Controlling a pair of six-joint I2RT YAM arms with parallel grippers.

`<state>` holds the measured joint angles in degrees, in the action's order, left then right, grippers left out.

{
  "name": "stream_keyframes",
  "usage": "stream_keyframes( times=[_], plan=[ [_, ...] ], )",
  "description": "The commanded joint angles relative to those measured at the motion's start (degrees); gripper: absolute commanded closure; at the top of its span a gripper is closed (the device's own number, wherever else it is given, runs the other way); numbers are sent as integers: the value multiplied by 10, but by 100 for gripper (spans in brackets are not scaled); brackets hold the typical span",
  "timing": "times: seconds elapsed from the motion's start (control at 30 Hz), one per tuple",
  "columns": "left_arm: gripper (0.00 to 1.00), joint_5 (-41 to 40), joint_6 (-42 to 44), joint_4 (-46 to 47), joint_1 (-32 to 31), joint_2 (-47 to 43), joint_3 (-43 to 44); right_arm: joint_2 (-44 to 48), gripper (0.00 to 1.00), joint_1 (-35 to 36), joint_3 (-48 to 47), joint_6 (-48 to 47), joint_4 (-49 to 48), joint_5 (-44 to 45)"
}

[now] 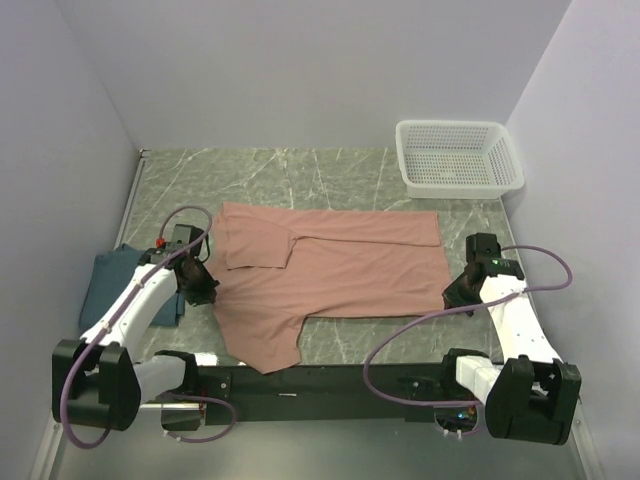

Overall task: Fold and stack the t-shirts
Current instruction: Fold the tshirt

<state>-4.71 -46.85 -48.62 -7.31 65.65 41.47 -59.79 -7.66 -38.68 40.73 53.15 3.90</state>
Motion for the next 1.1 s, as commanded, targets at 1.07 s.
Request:
stream_keyframes(
  times=[1.07],
  plan=[
    [78, 12, -56, -47, 7, -18, -16, 10, 96, -5, -24, -73, 8, -34]
  ],
)
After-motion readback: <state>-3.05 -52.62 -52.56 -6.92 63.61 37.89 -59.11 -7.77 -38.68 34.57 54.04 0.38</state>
